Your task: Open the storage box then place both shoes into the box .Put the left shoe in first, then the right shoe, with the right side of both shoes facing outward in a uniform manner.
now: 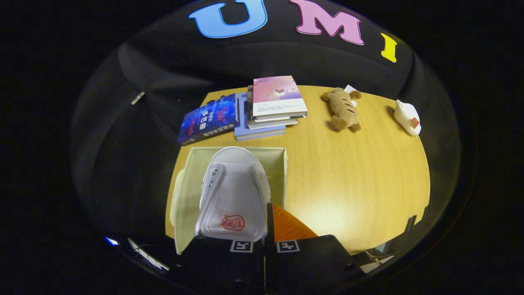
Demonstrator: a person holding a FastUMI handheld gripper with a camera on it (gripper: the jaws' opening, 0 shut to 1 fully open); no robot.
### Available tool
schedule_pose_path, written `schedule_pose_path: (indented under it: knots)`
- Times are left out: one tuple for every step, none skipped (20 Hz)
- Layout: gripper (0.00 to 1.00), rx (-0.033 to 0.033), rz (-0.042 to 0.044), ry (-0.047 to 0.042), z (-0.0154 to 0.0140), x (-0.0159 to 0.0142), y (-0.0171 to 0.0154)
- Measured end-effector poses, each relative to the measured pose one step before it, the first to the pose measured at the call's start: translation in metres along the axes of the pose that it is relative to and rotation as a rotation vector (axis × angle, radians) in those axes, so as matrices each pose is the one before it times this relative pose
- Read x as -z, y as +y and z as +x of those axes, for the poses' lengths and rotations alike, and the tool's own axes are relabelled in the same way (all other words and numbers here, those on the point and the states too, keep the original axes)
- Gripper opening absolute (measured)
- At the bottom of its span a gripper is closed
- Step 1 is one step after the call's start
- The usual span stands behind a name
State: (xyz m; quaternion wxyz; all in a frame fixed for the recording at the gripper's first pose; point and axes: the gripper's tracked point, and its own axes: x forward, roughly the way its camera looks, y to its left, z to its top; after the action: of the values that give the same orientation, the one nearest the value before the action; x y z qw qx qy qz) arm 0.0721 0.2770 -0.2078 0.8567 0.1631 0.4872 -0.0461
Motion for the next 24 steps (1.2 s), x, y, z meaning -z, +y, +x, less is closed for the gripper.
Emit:
schedule_pose_path:
  knots:
    - [0.06, 0.02230, -0.01294, 0.01143, 0.00432, 0.00330, -0.00146]
    - [0.07, 0.01137, -0.01137, 0.00731, 0.00407, 0.00229, 0.00039]
    - [0.10, -0.02913, 0.00661, 0.00514, -0.00007, 0.00071, 0.00768]
    - [0.14, -0.01336, 0.00389, -0.01145, -0.00116, -0.00261, 0.00533]
    - [0.20, -0.00958, -0.00388, -0.03053, -0.00187, -0.00735, 0.00425]
    - [0.27, -0.00842, -0.01792, -0.02171, -0.00559, -0.00717, 0.00252]
    - [0.43, -0.00653, -0.01594, -0.01038, -0.00357, -0.00244, 0.00270]
    - [0.60, -0.01494, -0.00793, -0.00578, 0.00045, -0.00046, 0.00347]
    - [0.77, -0.00874, -0.00389, 0.00443, -0.00070, 0.00211, 0.00085]
    - [0.95, -0.01420, 0.00020, -0.00257, -0.00224, -0.00037, 0.00056]
    - [1.00, -0.01052, -0.00607, -0.00973, -0.00131, -0.00058, -0.00131]
    - [1.00, -0.01015, -0.00789, -0.01056, -0.00229, -0.00114, -0.00234]
    - [1.00, -0.01331, -0.00684, -0.01552, -0.00340, -0.00264, -0.00192]
    - [1.00, -0.02198, -0.00438, -0.01559, -0.00517, -0.00237, -0.00204]
    - [1.00, -0.02950, -0.01097, -0.02400, -0.00508, -0.00387, -0.00024]
    - [1.00, -0.01954, -0.01998, -0.02364, -0.00815, -0.00387, -0.00672]
    - [1.00, -0.03046, -0.01698, -0.03228, -0.00821, -0.00501, -0.00413]
    - [1.00, -0.01237, -0.01985, -0.03245, -0.00982, -0.00336, -0.00878]
    - [1.00, -0.00590, -0.02022, -0.03146, -0.01039, -0.00316, -0.01197]
    - [1.00, -0.00180, -0.01274, -0.03297, -0.01072, -0.00331, -0.01206]
    - [1.00, -0.00301, -0.00455, -0.03372, -0.00993, -0.00376, -0.01173]
    - [1.00, -0.00046, -0.00005, -0.02732, -0.00918, -0.00198, -0.01203]
    - [1.00, 0.00123, -0.00086, -0.02570, -0.00858, -0.00269, -0.01260]
    - [1.00, 0.01063, -0.00130, -0.02807, -0.00913, -0.00493, -0.01461]
